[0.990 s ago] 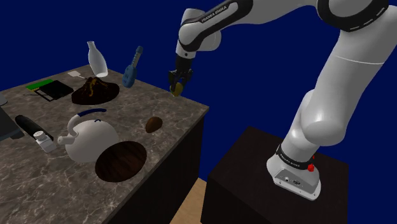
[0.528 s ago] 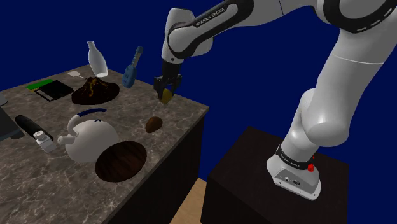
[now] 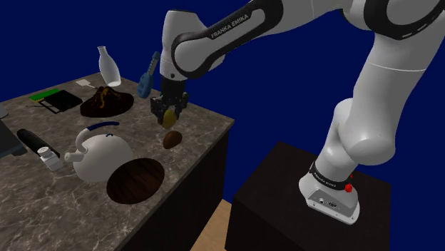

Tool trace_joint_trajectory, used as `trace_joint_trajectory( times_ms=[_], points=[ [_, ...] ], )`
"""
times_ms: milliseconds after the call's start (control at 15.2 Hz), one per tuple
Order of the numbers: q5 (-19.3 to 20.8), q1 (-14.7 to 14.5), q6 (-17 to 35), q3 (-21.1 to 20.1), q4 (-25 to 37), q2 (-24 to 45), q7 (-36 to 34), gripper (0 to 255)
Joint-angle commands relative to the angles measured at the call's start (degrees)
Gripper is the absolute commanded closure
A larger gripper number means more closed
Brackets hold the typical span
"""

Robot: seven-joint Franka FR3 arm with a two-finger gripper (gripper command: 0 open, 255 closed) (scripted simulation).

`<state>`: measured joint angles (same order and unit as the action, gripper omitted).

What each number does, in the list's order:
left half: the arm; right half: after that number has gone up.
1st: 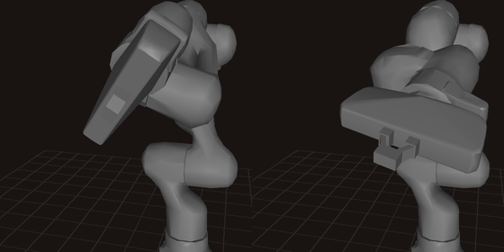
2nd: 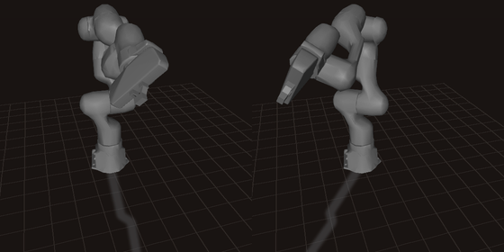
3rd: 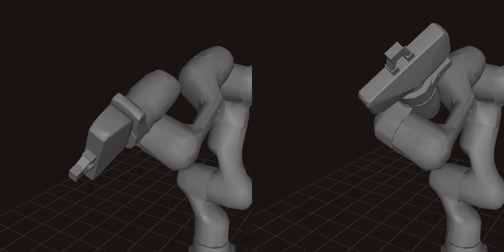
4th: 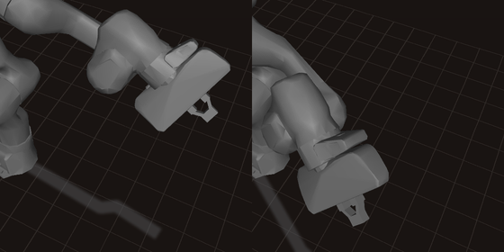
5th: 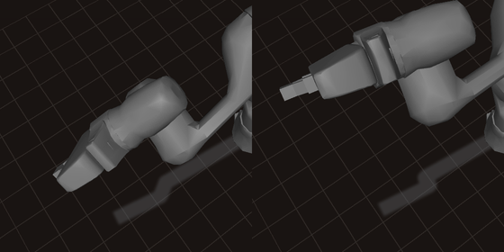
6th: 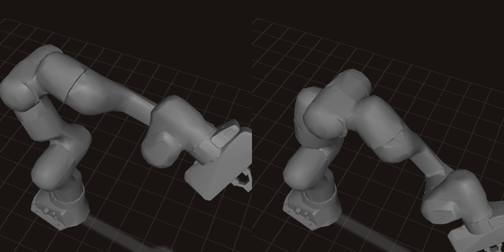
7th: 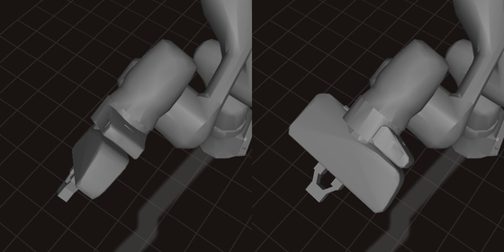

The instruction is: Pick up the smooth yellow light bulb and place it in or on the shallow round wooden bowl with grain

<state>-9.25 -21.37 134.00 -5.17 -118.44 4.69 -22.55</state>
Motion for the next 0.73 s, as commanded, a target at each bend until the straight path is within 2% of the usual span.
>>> trace_joint_trajectory(
  times_ms=[0, 660],
  points=[
    [1.17, -1.59, -0.20, -1.14, 2.53, 1.94, -3.56, 255],
    [7.26, -9.69, -3.00, -4.73, 15.73, 11.23, -18.59, 255]
  ],
)
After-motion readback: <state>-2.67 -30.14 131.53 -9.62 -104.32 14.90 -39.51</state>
